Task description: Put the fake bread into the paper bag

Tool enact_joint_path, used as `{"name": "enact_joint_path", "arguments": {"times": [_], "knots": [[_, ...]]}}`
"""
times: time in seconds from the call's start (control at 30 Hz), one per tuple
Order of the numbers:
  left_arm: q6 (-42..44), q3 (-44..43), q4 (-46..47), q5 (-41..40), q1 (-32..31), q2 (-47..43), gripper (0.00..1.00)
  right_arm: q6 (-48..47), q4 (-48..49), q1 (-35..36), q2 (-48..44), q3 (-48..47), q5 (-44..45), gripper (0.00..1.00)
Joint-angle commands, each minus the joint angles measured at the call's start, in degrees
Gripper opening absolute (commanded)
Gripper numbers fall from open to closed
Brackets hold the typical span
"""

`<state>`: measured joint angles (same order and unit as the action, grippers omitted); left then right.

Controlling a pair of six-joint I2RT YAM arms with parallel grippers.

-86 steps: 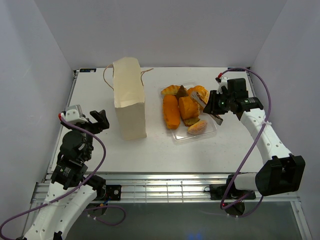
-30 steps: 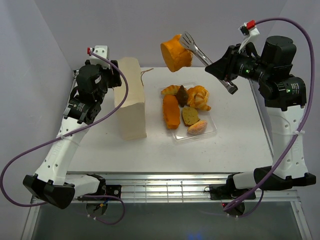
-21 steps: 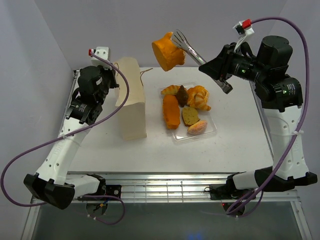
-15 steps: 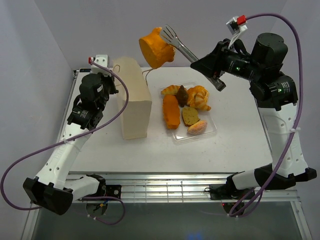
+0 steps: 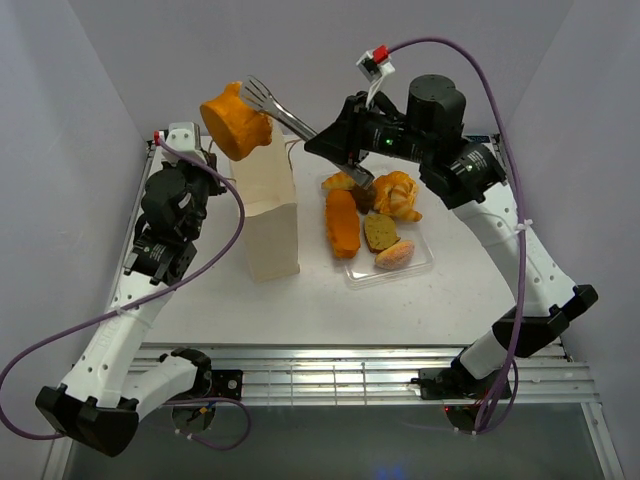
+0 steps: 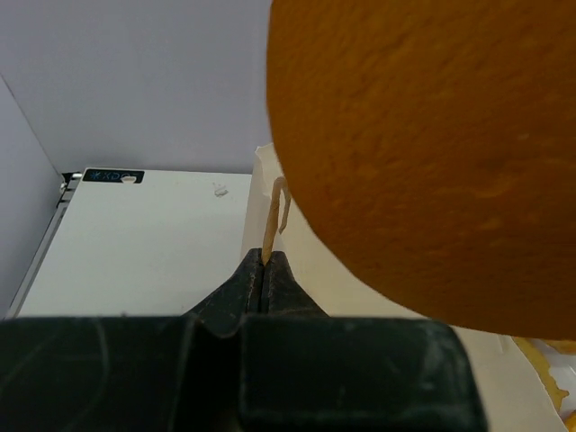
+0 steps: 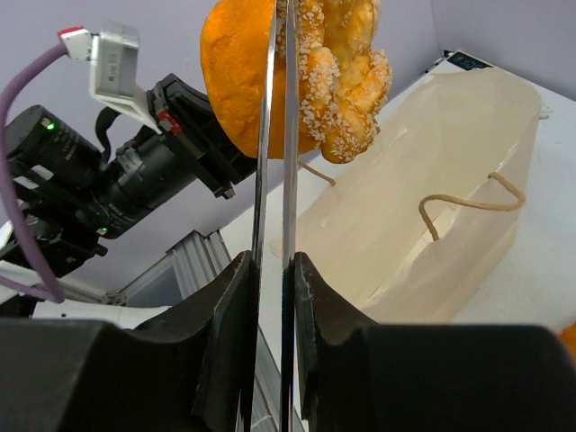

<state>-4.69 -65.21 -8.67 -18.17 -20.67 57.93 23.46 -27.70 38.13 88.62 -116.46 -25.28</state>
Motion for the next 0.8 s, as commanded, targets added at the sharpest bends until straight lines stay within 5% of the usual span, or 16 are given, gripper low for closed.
{"name": "enact_joint_path", "arguments": {"times": [0.0,0.37,0.7,0.77], "knots": [[0.6,1.0,1.5,-0.7,0.5,-2.5,0.0,1.0,9.0,1.8,-0.6,2.3,4.7,0.08],[0.9,3.6,2.5,-0.7,0.5,-3.2,0.0,4.2,18.7,2.0,-5.7,20.2,8.8,0.08],[2.0,4.5,3.3,-2.4,0.5,-4.5,0.0,3.0,16.7,2.0,-5.4,20.0,9.1,0.08],[2.0,4.8,3.5,-2.4,0.5,-4.7,0.0,2.5,15.6,2.1,-4.6,19.3,9.0,0.19]]}}
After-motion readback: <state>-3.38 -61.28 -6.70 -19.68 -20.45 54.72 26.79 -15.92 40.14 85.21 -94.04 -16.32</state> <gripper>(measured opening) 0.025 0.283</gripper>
